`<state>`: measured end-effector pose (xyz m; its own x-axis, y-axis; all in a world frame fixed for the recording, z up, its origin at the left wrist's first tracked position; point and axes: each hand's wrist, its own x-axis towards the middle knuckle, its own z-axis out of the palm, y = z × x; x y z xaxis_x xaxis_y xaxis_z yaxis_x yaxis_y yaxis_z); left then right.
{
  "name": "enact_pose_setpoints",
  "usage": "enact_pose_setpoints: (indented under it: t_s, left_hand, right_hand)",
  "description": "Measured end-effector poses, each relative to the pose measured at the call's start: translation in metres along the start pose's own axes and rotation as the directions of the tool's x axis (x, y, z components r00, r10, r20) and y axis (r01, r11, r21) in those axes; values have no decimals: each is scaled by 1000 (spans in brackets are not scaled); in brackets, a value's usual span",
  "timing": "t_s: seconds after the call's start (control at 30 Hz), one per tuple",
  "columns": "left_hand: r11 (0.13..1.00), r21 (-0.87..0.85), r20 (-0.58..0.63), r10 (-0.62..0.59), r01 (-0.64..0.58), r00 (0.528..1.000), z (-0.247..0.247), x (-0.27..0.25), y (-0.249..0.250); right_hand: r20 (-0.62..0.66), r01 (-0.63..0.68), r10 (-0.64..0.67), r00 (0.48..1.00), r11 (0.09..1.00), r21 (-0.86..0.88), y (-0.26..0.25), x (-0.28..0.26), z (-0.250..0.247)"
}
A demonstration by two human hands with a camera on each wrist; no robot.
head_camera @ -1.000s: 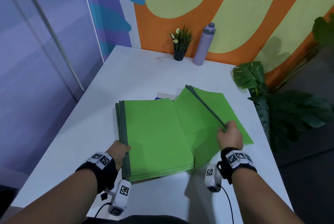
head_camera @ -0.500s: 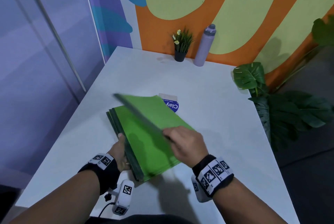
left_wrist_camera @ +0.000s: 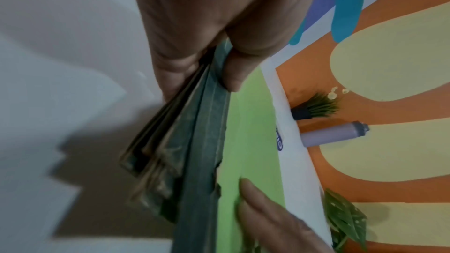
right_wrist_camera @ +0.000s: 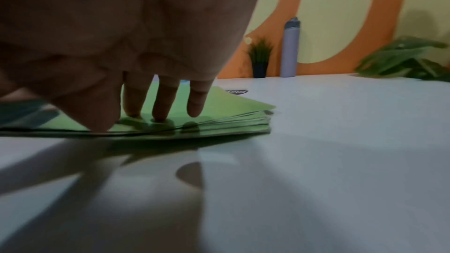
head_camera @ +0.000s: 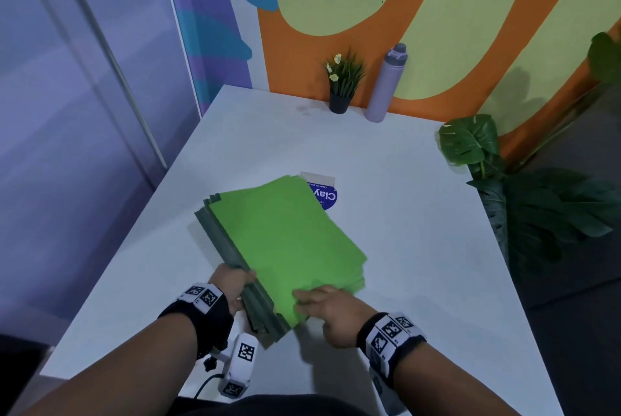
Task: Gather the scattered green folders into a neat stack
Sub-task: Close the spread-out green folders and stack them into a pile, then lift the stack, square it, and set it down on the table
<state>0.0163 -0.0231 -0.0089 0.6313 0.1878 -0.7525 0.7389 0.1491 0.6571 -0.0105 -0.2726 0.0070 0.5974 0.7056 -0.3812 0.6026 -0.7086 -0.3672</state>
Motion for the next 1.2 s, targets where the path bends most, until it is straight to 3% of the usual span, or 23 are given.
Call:
enact_pose_setpoints:
  t_s: [0.07,0.13,0.2,0.23,0.27,0.33,0.43,0.53,0.67,0.8,0.93,1.07,1.2]
  left_hand:
    - [991,82,-43,110,-106,993,0,-1,4]
    - [971,103,-70,225,-217,972,1,-13,16]
    - [930,142,-63,352,-340,934,1,-28,31]
    - [902,175,-41,407,-394,913,-1,-33,37]
    - [870,203,-18,463,-450,886,-2,-38,43]
    - [805,235,39,553,-546,832,-5,-45,54]
    - [767,217,104,597,-604,796,-2,-52,64]
    - [781,174,126,586,-599,801,0,-53,64]
    - [812,30,143,574,-583,806,-2,-60,65]
    - [769,-90,115,639,-633,761,-4,-65,79]
    - [730,-124,118,684,-672,720,7,-71,88]
    - [707,-138,111,707,-694,698,7,-72,94]
    - [661,-154,117,750,-734,651,1,-78,101]
  right_hand:
    - [-187,-45,60,981,995,86,9,1,-10]
    - [-372,-184,264,890,954,238,23,-2,-30]
    - [-388,-328,515,764,829,454,39,-8,-53]
    - [-344,-338,604,719,736,586,45,-12,-65]
    - [-305,-293,656,690,639,711,49,-16,-75]
    - [-281,-85,680,678,451,888,53,-21,-90]
    - [-398,238,678,618,321,917,47,-24,-103]
    - [-475,395,689,548,287,873,32,-25,-106]
    - [-477,419,662,578,261,870,22,-25,-97]
    - [-436,453,697,569,177,874,19,-28,-101]
    - [-446,483,690,570,158,862,10,-21,-110]
    - [-469,497,694,546,182,848,8,-22,-116]
    - [-564,558,680,468,267,785,9,-27,-129]
